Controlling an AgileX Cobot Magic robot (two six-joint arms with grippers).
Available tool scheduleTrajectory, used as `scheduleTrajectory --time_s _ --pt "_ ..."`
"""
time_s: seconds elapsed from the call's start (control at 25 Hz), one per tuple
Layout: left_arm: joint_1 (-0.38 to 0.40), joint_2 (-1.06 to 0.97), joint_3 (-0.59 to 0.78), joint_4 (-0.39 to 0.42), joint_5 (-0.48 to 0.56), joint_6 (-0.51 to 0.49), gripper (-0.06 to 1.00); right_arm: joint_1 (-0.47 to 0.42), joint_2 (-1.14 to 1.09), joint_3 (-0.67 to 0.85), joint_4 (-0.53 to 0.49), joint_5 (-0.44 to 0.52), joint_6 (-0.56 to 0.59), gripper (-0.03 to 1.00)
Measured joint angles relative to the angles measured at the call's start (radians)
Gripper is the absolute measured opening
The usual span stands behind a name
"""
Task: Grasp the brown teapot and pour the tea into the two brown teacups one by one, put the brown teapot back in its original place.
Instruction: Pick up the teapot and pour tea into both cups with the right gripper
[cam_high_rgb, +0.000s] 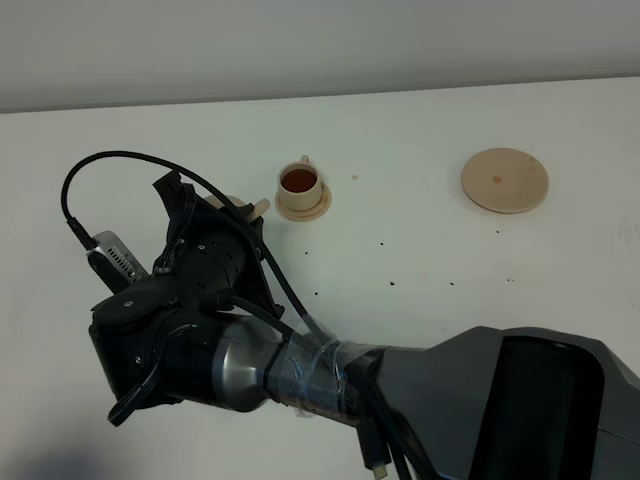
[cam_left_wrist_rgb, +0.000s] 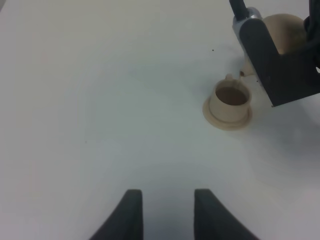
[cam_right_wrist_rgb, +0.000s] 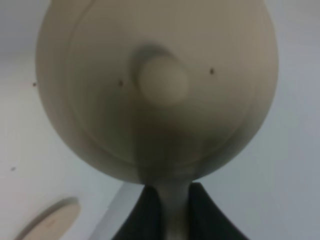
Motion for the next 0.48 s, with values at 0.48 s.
scheduleTrajectory --time_s 0.48 --pt "0.0 0.0 0.0 0.0 0.0 0.0 0.3 -0.018 0.0 0.0 0.139 0.0 0.104 0.12"
